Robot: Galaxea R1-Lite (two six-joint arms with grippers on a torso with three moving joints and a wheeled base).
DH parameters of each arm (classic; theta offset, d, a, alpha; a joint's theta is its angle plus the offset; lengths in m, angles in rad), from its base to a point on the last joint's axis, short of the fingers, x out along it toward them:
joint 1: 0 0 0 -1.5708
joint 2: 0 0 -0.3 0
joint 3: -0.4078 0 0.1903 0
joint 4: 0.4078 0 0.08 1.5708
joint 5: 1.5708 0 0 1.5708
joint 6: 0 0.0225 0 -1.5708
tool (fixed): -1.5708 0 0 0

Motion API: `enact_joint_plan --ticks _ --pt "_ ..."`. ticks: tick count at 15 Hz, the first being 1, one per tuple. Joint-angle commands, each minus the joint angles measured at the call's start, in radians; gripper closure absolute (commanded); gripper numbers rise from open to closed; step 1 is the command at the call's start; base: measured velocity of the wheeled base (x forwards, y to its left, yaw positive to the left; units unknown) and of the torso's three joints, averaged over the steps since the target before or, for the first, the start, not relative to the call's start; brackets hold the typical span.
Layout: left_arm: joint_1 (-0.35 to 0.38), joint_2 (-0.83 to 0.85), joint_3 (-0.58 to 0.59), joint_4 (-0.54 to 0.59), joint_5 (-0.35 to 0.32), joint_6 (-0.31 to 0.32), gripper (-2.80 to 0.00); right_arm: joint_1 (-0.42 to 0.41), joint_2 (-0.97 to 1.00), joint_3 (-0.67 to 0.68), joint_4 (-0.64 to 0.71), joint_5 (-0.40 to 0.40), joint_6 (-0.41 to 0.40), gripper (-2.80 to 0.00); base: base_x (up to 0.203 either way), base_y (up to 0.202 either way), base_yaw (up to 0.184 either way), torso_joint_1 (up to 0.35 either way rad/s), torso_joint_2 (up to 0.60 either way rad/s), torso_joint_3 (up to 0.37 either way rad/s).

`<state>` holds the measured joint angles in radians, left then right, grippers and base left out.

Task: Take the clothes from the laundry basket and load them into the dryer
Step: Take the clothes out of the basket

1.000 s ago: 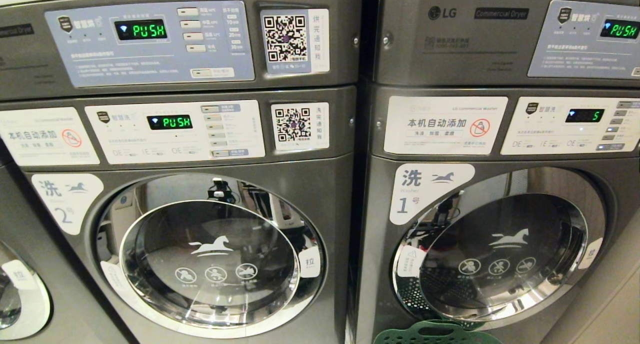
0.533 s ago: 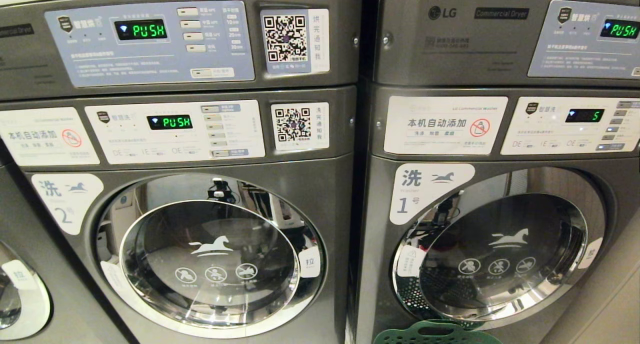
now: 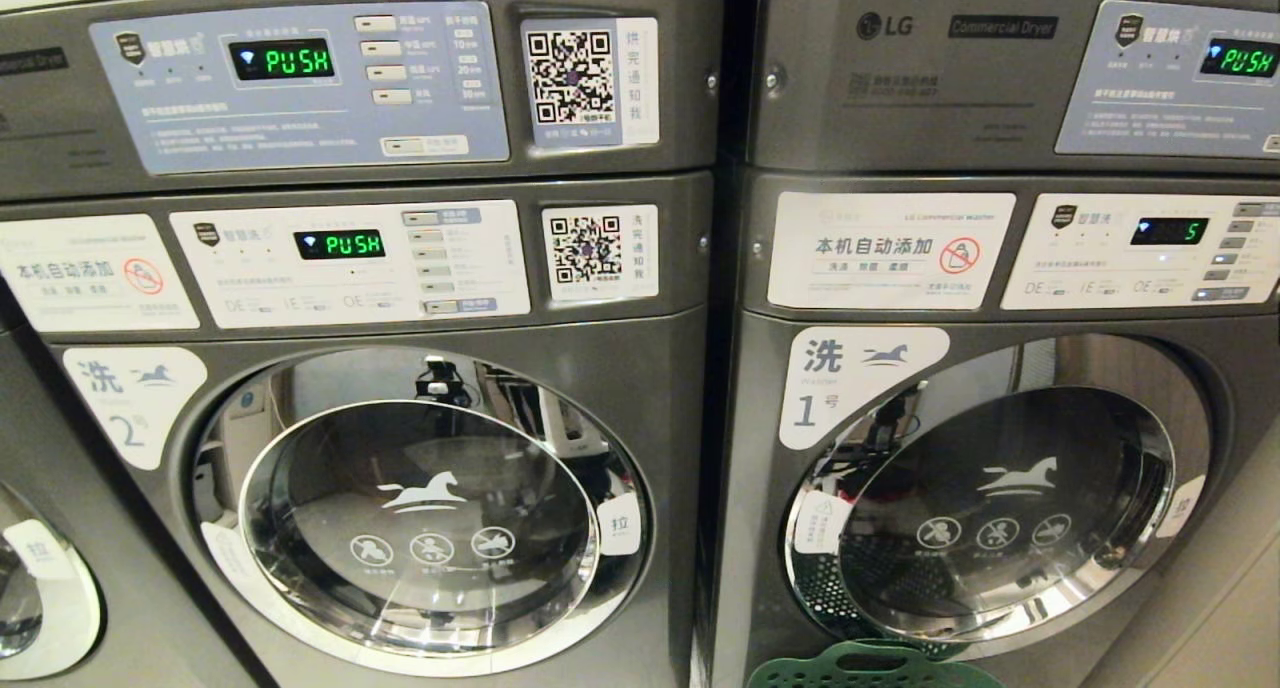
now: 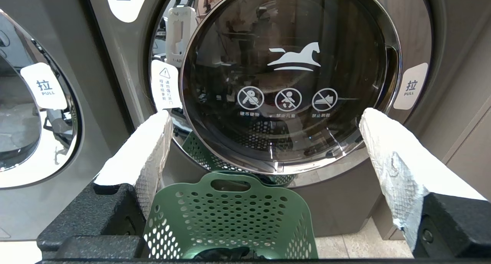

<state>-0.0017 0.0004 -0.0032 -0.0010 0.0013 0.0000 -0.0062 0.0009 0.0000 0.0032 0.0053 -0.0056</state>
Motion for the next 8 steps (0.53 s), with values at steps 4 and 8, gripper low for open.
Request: enact_joint_plan --ticks 4,8 --pt "0.0 0.0 0.0 -0.001 0.0 0.0 0.0 0.0 0.001 0.0 0.0 0.001 -0.001 -2.8 0.0 0.0 0.0 0.0 0.0 0.0" --pt "0.0 -0.002 0.0 -0.001 0.0 0.0 0.0 0.0 0.001 0.0 0.0 0.001 -0.001 -2.8 0.0 0.0 0.0 0.0 0.0 0.0"
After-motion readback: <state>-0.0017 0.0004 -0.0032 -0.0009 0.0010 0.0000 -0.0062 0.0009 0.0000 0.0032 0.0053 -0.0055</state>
